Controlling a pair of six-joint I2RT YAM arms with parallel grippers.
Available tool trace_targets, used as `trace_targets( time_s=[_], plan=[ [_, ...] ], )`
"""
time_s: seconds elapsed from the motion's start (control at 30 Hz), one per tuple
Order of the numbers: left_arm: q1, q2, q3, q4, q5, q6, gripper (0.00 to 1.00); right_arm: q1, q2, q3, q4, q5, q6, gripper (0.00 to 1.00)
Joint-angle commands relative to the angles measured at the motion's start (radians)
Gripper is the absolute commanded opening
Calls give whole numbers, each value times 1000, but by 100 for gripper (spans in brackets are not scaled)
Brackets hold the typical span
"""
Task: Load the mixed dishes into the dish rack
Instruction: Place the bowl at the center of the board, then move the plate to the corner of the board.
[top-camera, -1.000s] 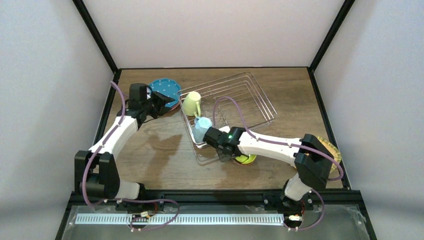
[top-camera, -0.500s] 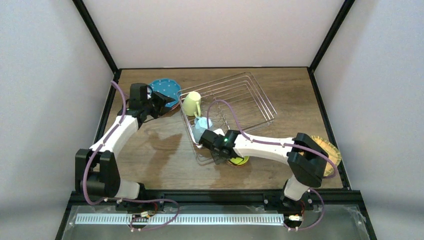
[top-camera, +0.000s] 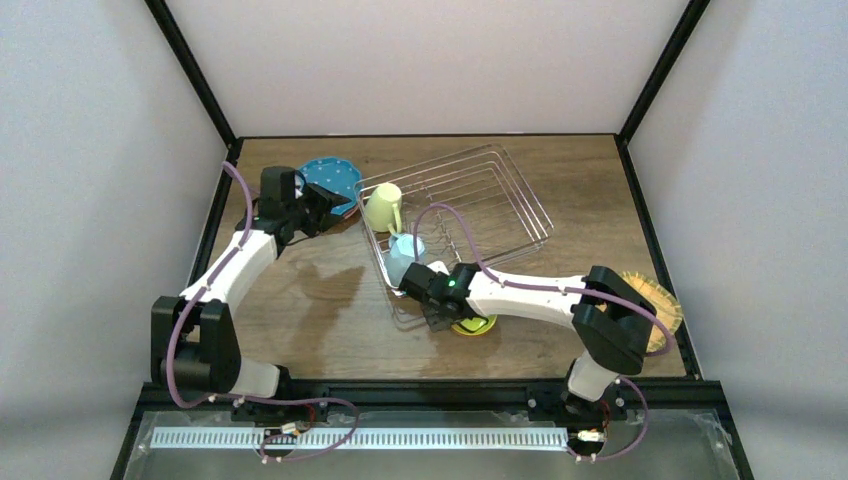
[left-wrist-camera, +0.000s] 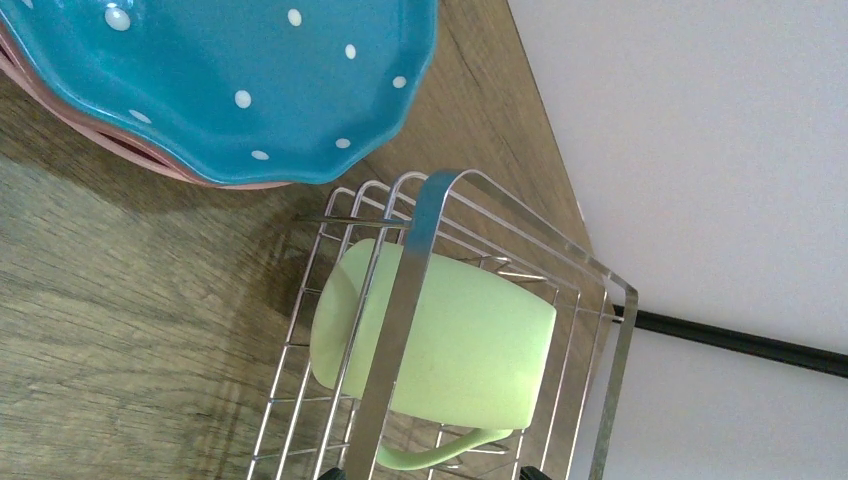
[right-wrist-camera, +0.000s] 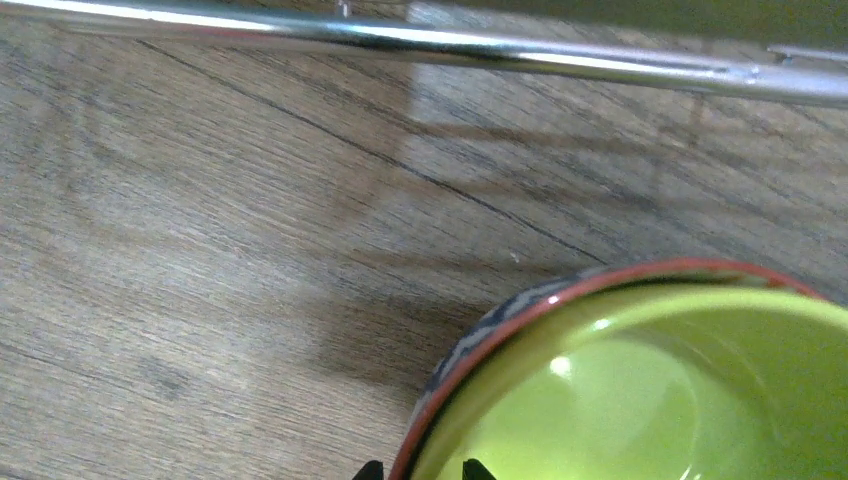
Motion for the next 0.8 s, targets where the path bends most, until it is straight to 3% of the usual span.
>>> trace_targets(
  time_s=[0.0,0.17,0.77],
  plan=[
    [5,18,21,-3,4,20,100,-2,7,-10,-10,-8,1,49],
    [5,18,21,-7,4,23,100,-2,1,1,-15,-21,2,67],
    [20,45,57,-32,10,27,100,-2,-27,178,-124,12,-18,91]
  ],
)
